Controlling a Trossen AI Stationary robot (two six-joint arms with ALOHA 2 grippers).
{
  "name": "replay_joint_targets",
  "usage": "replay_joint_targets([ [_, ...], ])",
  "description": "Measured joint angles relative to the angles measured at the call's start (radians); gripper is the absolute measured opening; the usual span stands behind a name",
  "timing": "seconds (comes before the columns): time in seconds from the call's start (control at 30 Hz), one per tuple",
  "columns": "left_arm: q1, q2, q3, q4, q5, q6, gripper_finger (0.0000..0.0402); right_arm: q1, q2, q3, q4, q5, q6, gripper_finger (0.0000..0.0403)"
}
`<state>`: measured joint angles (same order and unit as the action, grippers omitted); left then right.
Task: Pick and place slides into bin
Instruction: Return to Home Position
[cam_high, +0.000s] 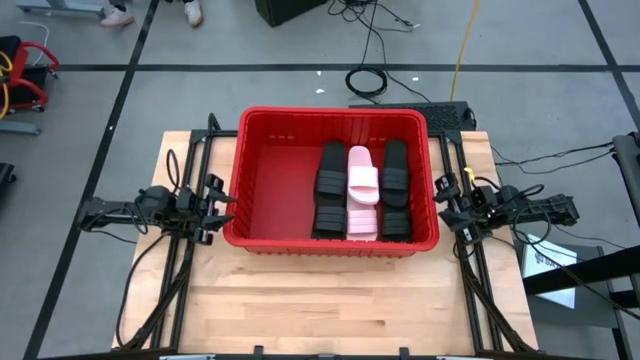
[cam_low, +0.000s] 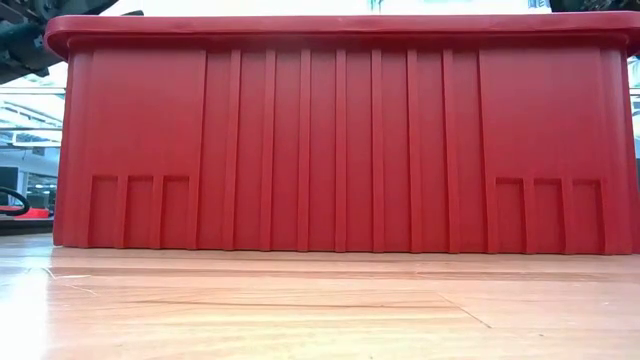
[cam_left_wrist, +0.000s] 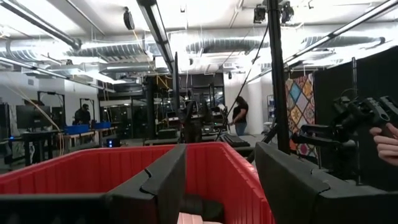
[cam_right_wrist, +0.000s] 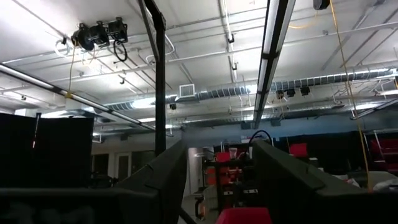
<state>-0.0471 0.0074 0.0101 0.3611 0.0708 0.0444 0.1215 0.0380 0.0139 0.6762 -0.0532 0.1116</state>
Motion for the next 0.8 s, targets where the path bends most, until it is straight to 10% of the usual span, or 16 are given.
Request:
replay_joint_targets([
  [0.8, -0.001, 0.0, 0.004, -0.112, -0.019, 0.019, 0.0198, 0.0, 0.0, 0.0, -0.278, 0.0, -0.075, 0.0171],
])
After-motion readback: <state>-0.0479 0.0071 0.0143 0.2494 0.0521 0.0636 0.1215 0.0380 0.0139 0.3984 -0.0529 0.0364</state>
